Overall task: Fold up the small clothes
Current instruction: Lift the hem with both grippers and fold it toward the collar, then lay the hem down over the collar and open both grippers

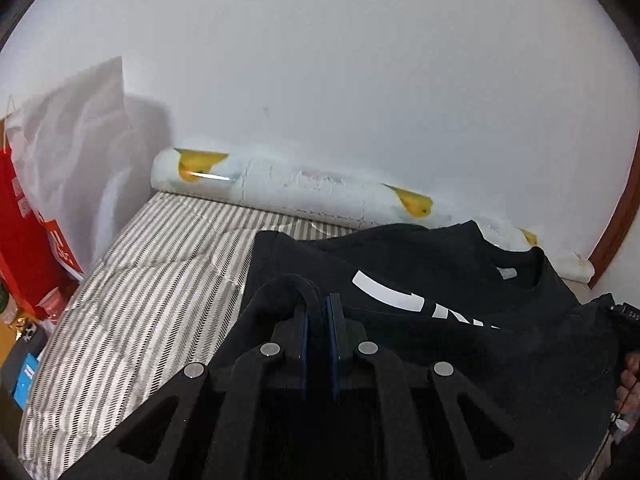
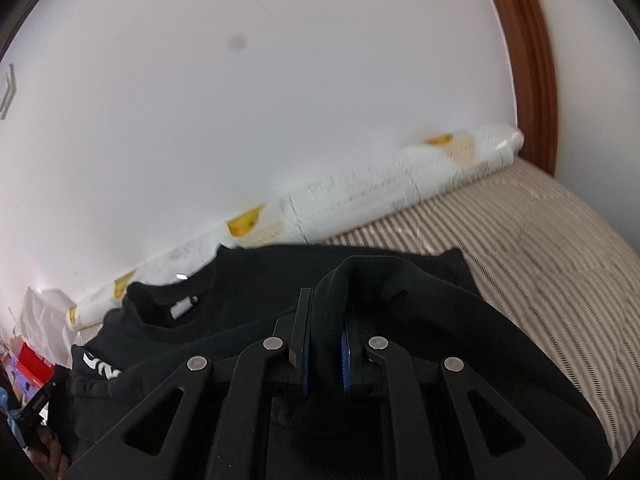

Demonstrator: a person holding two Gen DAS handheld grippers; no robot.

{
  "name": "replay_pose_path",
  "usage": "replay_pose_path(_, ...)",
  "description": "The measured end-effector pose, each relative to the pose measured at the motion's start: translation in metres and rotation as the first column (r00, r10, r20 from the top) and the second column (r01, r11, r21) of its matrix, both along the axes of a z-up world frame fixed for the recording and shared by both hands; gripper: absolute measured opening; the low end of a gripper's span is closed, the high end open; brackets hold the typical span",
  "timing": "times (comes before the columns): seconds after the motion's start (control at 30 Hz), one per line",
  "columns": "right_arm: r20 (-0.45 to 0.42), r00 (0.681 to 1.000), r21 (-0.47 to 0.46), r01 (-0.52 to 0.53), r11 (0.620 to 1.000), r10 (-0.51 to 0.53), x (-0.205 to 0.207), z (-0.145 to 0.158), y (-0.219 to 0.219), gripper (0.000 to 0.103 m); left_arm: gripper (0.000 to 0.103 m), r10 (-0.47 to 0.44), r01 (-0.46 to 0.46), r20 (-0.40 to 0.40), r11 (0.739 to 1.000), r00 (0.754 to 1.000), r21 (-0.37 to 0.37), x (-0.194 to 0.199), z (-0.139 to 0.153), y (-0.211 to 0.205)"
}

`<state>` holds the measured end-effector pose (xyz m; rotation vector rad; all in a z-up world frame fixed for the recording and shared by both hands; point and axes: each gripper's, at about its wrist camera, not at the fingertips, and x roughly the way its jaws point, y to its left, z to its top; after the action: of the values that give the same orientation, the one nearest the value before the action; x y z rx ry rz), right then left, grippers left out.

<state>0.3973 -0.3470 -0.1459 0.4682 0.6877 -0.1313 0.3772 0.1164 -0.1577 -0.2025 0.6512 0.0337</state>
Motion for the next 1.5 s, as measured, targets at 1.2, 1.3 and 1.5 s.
replay_pose_path(1.2, -0.031, 0.999, 0.020, -0.011, 1.000, 0.011, 0.000, -0.017, -0.002, 0.016, 0.024, -0.021, 0.024, -0.048, 0.998, 0.999, 0.057, 0.008, -0.008, -0.011)
replay_pose_path(1.3, -0.037, 0.999, 0.014, -0.012, 1.000, 0.013, 0.000, -0.017, -0.001, 0.016, 0.026, -0.025, 0.027, -0.048, 0.998, 0.999, 0.055, 0.007, -0.008, -0.011)
replay_pose_path(1.5, -0.039, 0.999, 0.010, -0.016, 1.000, 0.017, 0.001, -0.018, -0.002, 0.016, 0.032, -0.038, 0.040, -0.044, 0.998, 0.998, 0.050, 0.007, -0.007, -0.011)
